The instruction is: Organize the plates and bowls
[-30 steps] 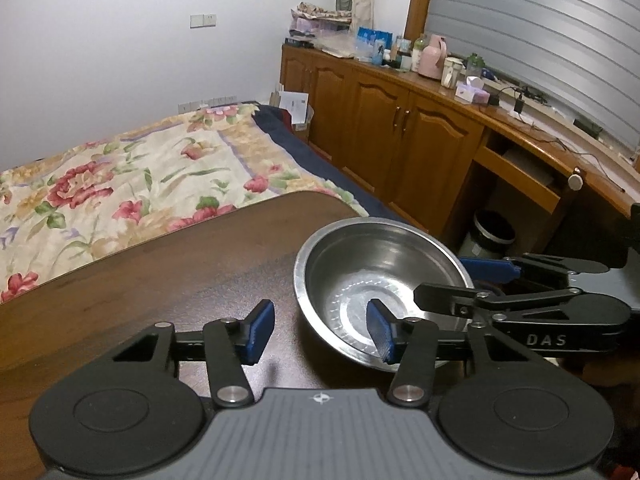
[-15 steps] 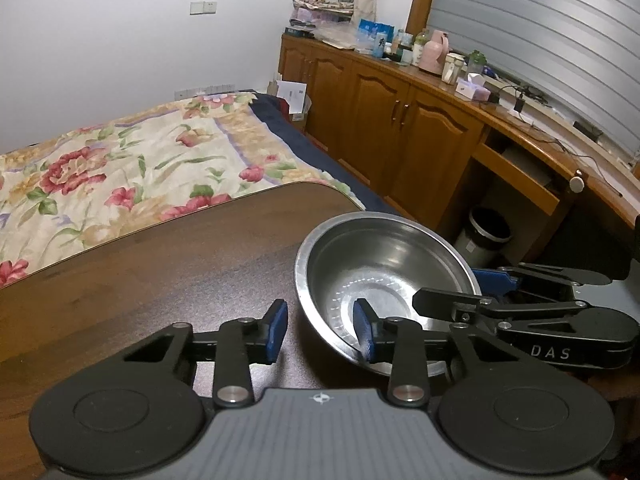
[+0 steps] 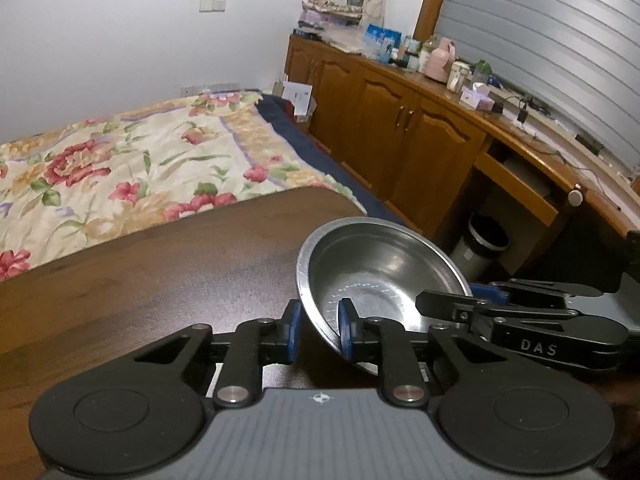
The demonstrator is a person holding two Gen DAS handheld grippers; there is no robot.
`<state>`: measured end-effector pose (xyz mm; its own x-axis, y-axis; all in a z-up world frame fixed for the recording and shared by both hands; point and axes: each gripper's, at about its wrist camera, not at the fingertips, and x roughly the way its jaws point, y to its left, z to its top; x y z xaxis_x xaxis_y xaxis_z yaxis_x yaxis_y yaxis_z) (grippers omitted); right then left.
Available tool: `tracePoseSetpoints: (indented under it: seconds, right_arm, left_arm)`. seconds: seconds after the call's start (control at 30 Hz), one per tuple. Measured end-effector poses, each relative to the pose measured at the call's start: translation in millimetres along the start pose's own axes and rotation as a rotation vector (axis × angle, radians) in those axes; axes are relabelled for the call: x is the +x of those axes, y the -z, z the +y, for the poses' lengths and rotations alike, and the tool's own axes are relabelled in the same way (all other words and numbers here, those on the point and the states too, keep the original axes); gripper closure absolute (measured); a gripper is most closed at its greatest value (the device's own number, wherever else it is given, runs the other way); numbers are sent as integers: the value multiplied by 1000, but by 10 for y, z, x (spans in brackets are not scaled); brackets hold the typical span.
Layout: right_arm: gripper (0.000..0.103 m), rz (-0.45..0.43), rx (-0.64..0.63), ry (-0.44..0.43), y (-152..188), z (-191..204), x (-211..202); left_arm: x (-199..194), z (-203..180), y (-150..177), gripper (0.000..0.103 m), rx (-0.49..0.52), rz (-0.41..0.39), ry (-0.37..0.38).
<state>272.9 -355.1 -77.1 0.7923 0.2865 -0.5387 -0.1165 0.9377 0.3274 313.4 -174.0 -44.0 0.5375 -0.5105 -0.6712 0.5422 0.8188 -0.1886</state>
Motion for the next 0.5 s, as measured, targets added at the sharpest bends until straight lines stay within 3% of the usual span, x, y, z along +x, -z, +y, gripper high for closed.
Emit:
tracePoseSetpoints:
  seconds: [0.5]
  right_arm:
    - [76,-54,-5,-62,-141,160,-241]
  left_arm:
    - [-470,-3,-38,81,3,-104,13]
